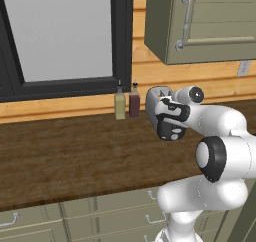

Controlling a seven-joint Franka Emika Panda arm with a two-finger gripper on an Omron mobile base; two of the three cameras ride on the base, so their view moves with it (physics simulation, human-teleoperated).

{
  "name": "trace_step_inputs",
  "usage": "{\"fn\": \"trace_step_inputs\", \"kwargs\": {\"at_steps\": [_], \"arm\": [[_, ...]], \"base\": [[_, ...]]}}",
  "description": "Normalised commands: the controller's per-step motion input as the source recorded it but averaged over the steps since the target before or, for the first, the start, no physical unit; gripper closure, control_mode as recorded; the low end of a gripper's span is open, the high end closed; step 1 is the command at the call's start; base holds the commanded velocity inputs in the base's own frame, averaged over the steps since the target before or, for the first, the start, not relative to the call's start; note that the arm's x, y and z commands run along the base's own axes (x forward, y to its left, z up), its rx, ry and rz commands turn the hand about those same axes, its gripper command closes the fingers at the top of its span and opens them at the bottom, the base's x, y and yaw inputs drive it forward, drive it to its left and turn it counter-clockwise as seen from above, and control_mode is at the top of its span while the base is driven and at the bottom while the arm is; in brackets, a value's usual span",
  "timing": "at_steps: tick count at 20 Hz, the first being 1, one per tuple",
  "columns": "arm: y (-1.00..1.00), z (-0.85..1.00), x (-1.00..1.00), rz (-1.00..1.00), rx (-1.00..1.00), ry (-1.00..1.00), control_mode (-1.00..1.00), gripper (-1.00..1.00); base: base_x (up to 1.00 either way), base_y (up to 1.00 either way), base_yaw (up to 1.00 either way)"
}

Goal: Start the toaster. Once the lever pops up, take the bread to the plate on the dining counter.

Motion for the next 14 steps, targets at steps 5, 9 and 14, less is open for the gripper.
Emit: {"fn": "trace_step_inputs", "kwargs": {"at_steps": [5,9,14], "arm": [[0.0,0.0,0.0,0.0,0.0,0.0,-1.0,-1.0],[0.0,0.0,0.0,0.0,0.0,0.0,-1.0,-1.0],[0.0,0.0,0.0,0.0,0.0,0.0,-1.0,-1.0]], "base": [[0.0,0.0,0.0],[0.0,0.0,0.0],[0.0,0.0,0.0]]}}
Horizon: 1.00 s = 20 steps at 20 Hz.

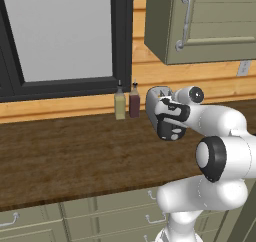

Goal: Start the toaster. Once the lever pops up, take the bread to the plate on the dining counter.

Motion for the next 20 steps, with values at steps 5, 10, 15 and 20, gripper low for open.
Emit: {"fn": "trace_step_inputs", "kwargs": {"at_steps": [5,10,15,20], "arm": [[0.0,0.0,0.0,0.0,0.0,0.0,-1.0,-1.0],[0.0,0.0,0.0,0.0,0.0,0.0,-1.0,-1.0],[0.0,0.0,0.0,0.0,0.0,0.0,-1.0,-1.0],[0.0,0.0,0.0,0.0,0.0,0.0,-1.0,-1.0]], "base": [[0.0,0.0,0.0],[0.0,0.0,0.0],[0.0,0.0,0.0],[0.0,0.0,0.0]]}}
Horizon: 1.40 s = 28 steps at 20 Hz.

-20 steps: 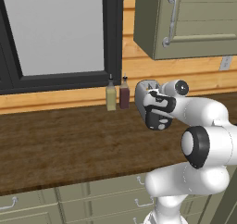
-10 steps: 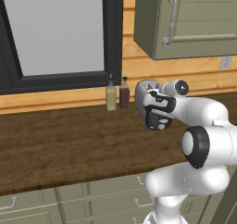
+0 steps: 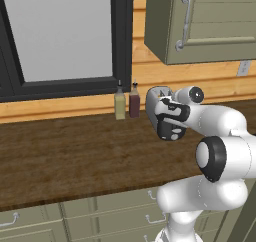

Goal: Start the toaster. Once the lever pops up, take the bread to the plate on the dining counter.

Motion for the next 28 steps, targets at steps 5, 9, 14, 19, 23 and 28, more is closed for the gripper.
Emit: {"fn": "trace_step_inputs", "kwargs": {"at_steps": [5,9,14,19,23,28], "arm": [[0.0,0.0,0.0,0.0,0.0,0.0,-1.0,-1.0],[0.0,0.0,0.0,0.0,0.0,0.0,-1.0,-1.0],[0.0,0.0,0.0,0.0,0.0,0.0,-1.0,-1.0],[0.0,0.0,0.0,0.0,0.0,0.0,-1.0,-1.0],[0.0,0.0,0.0,0.0,0.0,0.0,-1.0,-1.0],[0.0,0.0,0.0,0.0,0.0,0.0,-1.0,-1.0]], "base": [[0.0,0.0,0.0],[0.0,0.0,0.0],[0.0,0.0,0.0],[0.0,0.0,0.0],[0.0,0.0,0.0],[0.0,0.0,0.0]]}}
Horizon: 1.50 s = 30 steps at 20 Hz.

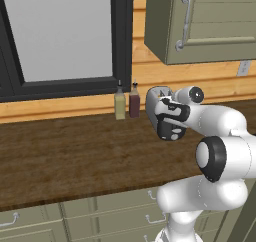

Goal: Start the toaster. Once the lever pops up, take the bread to the plate on the dining counter.

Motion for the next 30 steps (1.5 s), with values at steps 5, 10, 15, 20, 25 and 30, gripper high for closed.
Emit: {"fn": "trace_step_inputs", "kwargs": {"at_steps": [5,10,15,20,25,30], "arm": [[0.0,0.0,0.0,0.0,0.0,0.0,-1.0,-1.0],[0.0,0.0,0.0,0.0,0.0,0.0,-1.0,-1.0],[0.0,0.0,0.0,0.0,0.0,0.0,-1.0,-1.0],[0.0,0.0,0.0,0.0,0.0,0.0,-1.0,-1.0],[0.0,0.0,0.0,0.0,0.0,0.0,-1.0,-1.0],[0.0,0.0,0.0,0.0,0.0,0.0,-1.0,-1.0]], "base": [[0.0,0.0,0.0],[0.0,0.0,0.0],[0.0,0.0,0.0],[0.0,0.0,0.0],[0.0,0.0,0.0],[0.0,0.0,0.0]]}}
